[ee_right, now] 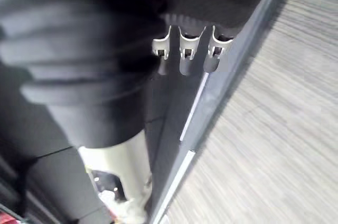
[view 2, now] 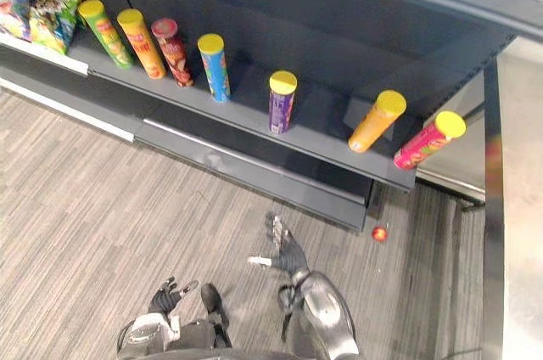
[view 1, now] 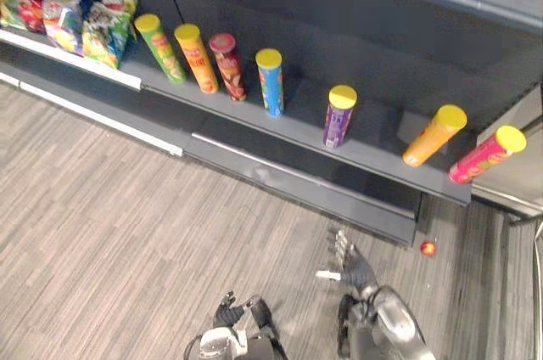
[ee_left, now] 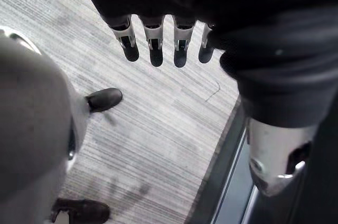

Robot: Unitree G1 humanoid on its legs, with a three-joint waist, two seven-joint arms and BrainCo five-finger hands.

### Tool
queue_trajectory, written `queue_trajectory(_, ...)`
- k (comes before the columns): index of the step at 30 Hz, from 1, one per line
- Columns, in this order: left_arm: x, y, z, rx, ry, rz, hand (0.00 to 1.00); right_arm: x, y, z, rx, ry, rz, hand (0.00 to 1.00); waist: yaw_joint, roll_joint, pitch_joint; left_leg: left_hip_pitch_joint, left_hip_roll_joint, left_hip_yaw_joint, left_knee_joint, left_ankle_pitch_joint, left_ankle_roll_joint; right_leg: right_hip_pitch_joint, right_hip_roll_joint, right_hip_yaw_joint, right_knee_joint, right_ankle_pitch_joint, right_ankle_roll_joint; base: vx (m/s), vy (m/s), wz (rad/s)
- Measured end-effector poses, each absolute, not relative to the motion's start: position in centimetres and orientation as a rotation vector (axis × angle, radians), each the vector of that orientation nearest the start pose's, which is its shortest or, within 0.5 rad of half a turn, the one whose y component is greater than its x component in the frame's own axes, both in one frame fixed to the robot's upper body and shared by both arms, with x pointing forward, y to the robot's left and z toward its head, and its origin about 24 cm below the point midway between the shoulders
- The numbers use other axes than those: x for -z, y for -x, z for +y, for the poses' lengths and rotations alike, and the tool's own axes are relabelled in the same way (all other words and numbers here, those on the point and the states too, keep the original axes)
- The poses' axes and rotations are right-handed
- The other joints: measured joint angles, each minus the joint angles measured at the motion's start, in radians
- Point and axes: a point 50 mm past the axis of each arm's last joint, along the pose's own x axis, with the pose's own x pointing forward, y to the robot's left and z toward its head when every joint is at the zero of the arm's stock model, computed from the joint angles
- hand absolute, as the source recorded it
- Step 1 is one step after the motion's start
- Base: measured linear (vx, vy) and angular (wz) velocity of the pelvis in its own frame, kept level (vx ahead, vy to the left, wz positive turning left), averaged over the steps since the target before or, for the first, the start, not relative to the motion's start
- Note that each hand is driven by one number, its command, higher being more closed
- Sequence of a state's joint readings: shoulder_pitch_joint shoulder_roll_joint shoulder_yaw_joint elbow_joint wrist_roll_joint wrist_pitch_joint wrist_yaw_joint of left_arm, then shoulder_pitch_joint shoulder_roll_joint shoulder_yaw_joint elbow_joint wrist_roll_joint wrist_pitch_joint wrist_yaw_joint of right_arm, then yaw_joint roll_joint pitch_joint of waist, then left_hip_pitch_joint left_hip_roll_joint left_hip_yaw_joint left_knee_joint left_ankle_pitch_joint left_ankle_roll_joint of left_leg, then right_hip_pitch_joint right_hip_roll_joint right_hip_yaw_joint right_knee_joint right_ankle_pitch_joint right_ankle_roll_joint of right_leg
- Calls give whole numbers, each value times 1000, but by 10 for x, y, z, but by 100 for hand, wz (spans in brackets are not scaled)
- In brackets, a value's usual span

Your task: Put the gum and the chips on the shelf.

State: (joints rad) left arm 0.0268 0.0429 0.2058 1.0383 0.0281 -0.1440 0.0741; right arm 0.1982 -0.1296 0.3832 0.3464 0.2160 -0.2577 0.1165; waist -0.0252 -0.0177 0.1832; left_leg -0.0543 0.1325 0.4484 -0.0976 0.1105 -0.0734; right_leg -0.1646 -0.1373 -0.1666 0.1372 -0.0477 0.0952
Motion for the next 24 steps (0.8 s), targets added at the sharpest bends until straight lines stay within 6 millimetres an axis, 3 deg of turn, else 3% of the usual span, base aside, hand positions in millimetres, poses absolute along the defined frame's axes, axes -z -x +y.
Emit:
queue_trajectory(2,152,-118,199,-274,-20,945,0,80,-158,-114,-312,-116,434,0,0,2,-29,14,1,-2,-5,-3,-4,19,3,4,-14,2,-1,76,12,-7)
queue_trajectory(5,155,-110,198,-276,-14,978,0,111,-136,-149,-173,-71,607,0,0,7,-50,35,9,-18,-6,-15,-12,38,13,7,-19,3,-2,21,1,-3)
queue_trajectory(11,158,-97,201,-299,20,1005,0,141,-93,-204,125,-58,824,0,-1,8,-91,42,11,-25,-7,-24,-20,50,18,12,-33,-3,-3,-6,4,0)
queue_trajectory(14,160,-91,204,-332,61,1025,0,153,-68,-215,222,-72,947,0,0,9,-102,55,9,-28,-7,-28,-20,68,17,13,-40,-3,-3,5,10,4)
queue_trajectory(15,161,-86,206,-371,97,1032,0,160,-51,-216,283,-109,1024,0,0,14,-105,68,9,-24,-7,-34,-20,83,19,23,-49,-3,-3,25,22,-6)
queue_trajectory(18,164,-76,207,-438,172,1045,0,166,-32,-219,385,-151,1107,0,-2,28,-117,80,2,-16,-7,-42,-18,87,16,43,-55,-3,-1,35,33,-11)
queue_trajectory(24,167,-67,203,-534,295,1060,0,169,-16,-219,539,-269,1149,0,0,33,-121,107,-4,-11,-7,-56,-20,120,13,48,-70,-2,1,60,15,-1)
